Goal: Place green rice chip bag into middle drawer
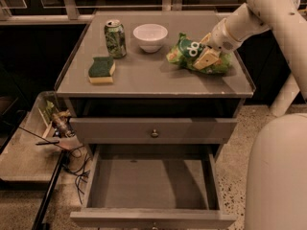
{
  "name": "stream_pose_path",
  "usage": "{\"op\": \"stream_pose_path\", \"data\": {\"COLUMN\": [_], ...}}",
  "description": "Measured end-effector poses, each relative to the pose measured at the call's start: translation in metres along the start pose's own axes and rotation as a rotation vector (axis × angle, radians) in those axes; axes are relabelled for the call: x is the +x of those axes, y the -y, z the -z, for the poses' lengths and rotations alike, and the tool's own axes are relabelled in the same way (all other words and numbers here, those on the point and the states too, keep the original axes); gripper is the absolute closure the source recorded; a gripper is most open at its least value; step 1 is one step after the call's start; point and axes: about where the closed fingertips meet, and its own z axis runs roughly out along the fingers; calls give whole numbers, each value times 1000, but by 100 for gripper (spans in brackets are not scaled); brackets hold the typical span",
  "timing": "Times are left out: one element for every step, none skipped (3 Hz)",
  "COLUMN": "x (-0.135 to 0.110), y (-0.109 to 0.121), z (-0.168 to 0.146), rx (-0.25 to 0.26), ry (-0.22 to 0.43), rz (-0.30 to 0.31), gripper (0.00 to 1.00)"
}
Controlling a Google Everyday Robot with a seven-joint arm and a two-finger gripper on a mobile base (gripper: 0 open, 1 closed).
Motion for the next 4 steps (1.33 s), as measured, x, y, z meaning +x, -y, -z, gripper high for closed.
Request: {"op": "stream_pose_path", "data": {"x": [-6,-18,-21,-14], "y": [-6,-15,-32,-54], "z": [14,49,104,160], "rx": [-7,9,45,134], "ry": [39,96,138,118], "rz": [-1,4,2,-19], "gripper": [100,100,100,100]}}
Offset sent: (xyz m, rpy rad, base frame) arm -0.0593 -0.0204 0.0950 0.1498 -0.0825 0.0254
